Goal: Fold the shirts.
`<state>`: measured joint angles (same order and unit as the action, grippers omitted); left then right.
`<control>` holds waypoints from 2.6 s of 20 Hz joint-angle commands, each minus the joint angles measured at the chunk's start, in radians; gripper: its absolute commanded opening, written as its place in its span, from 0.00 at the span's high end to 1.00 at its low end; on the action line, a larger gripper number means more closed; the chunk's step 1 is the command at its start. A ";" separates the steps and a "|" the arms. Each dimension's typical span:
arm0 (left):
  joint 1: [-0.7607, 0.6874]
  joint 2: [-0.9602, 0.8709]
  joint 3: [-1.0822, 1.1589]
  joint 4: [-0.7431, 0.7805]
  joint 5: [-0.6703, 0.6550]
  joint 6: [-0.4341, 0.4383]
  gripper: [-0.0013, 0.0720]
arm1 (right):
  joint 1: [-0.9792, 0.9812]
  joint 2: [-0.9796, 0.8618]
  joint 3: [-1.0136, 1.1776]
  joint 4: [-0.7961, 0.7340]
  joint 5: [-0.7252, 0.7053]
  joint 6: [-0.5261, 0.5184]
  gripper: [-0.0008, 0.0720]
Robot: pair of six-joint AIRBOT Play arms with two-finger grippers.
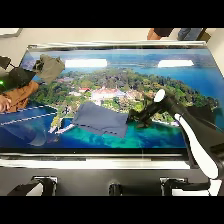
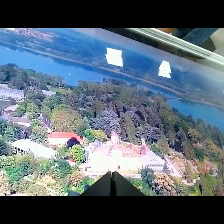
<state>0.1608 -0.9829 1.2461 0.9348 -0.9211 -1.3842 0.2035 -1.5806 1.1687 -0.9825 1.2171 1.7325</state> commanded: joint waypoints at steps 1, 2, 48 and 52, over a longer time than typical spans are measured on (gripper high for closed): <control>0.000 0.002 0.000 0.010 -0.020 0.002 0.94 | 0.048 -0.005 -0.117 0.103 -0.227 -0.027 0.15; 0.000 0.002 0.000 0.009 -0.024 0.016 0.94 | 0.060 -0.016 -0.117 0.126 -0.273 -0.026 0.18; 0.000 0.002 0.000 0.008 -0.042 0.041 0.94 | -1.258 0.470 -0.218 -0.523 0.354 -0.043 0.93; 0.000 0.002 0.001 0.007 -0.041 0.041 0.94 | -1.258 0.470 -0.220 -0.527 0.276 -0.058 0.16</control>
<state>0.1608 -0.9817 1.2461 0.9443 -0.9623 -1.3430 -1.0554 -1.1110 0.9749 -1.4982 1.5734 1.6901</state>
